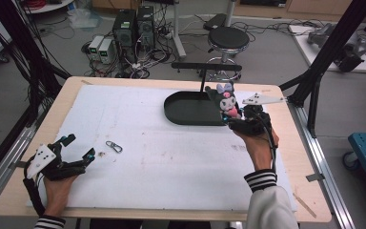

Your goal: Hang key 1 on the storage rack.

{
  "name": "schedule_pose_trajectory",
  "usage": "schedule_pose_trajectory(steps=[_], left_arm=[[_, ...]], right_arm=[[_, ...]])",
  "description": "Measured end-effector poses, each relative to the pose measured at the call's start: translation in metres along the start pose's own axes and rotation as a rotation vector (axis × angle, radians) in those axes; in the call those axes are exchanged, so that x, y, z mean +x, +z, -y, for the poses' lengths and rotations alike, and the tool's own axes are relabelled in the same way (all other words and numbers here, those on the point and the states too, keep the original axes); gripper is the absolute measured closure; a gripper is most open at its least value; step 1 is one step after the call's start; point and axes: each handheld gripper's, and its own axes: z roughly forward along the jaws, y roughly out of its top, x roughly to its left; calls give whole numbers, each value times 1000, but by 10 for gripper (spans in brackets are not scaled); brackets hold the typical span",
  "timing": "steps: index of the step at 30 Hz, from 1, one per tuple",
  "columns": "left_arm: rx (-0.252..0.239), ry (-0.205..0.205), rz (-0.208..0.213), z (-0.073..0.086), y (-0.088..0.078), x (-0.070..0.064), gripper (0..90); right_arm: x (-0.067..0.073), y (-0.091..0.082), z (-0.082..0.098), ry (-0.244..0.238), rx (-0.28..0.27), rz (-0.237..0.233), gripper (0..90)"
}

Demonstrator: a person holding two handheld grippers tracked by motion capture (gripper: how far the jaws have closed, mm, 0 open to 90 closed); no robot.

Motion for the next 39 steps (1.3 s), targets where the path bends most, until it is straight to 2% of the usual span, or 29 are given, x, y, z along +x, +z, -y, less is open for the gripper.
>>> schedule_pose_trajectory(steps=[11,17,21,25,32,39], left_arm=[[0,0,0,0,0,0,81],[0,-1,1,0,0,0,81],[1,-1,1,0,0,0,80],[0,-3,2,0,0,0,80],[-1,-4,2,0,0,0,80],[-2,-5,2,0,0,1,81]], right_arm=[[-14,14,-17,43,-1,24,558],[-20,24,-25,48,2,45,558],[-23,31,-30,75,-5,49,558],[-24,36,-33,74,-5,55,558],[-26,44,-42,62,6,97,557],[-30,50,-44,69,14,109,557]])
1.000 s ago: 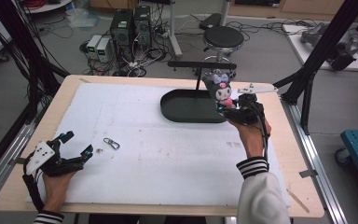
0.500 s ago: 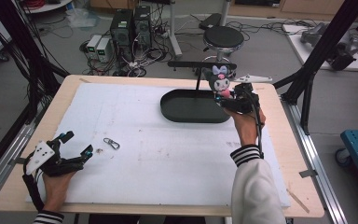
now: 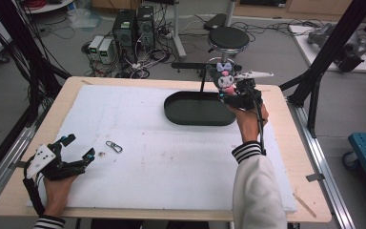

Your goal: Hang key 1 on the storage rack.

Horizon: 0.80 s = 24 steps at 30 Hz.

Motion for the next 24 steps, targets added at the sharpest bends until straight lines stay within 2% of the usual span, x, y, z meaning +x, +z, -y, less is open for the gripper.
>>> schedule_pose_trajectory(steps=[11,21,24], left_arm=[[1,-2,1,0,0,0,80],[-2,-4,2,0,0,1,81],[-2,-5,1,0,0,1,81]], right_arm=[[-5,11,-8,22,6,24,557],[-8,18,-8,40,-5,45,556],[-9,20,-7,60,-12,47,555]])
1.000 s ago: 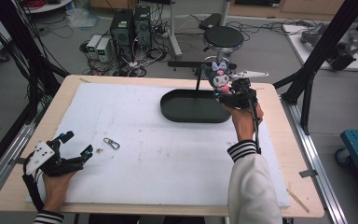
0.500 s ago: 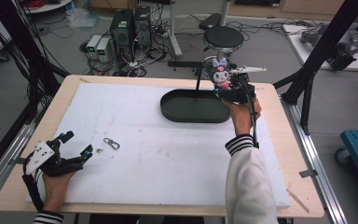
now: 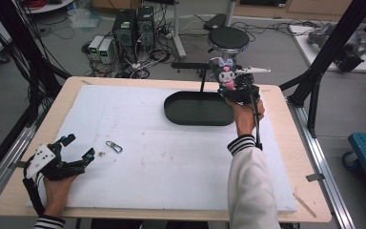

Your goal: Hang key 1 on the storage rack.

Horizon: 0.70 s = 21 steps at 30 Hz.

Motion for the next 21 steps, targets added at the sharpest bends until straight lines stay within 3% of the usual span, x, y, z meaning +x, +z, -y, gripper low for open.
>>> schedule_pose_trajectory(steps=[18,21], left_arm=[[1,8,1,0,-1,-1,81],[-4,6,1,0,-1,-1,81]], right_arm=[[-14,5,12,98,8,-11,552],[-16,6,15,96,7,-8,550]])
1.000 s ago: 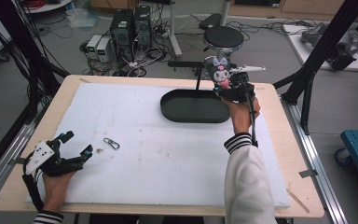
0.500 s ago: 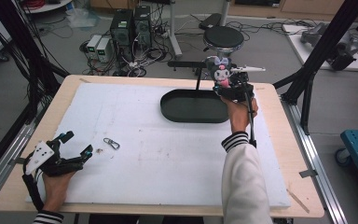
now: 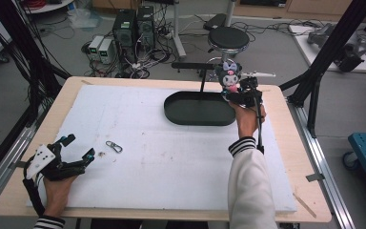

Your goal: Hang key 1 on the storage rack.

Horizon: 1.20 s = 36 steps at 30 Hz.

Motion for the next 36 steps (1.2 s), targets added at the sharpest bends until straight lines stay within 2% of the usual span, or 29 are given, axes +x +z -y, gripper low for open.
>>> schedule_pose_trajectory(steps=[6,13,16,23,25,30,36], left_arm=[[-2,2,-1,0,0,0,80],[-2,2,-1,0,0,0,80],[-2,4,0,0,-1,0,81],[-2,4,0,0,-1,0,80],[-2,3,0,0,-1,0,81],[-3,2,0,0,-1,0,81],[-2,3,-1,0,-1,0,80]], right_arm=[[-1,2,3,3,2,-7,549],[5,5,6,-43,40,2,550],[2,7,11,-21,59,-7,550],[-2,13,17,-30,96,-10,549],[-2,16,18,-19,114,-7,548],[-5,21,20,-10,123,-11,547],[-6,23,21,-23,119,-19,526]])
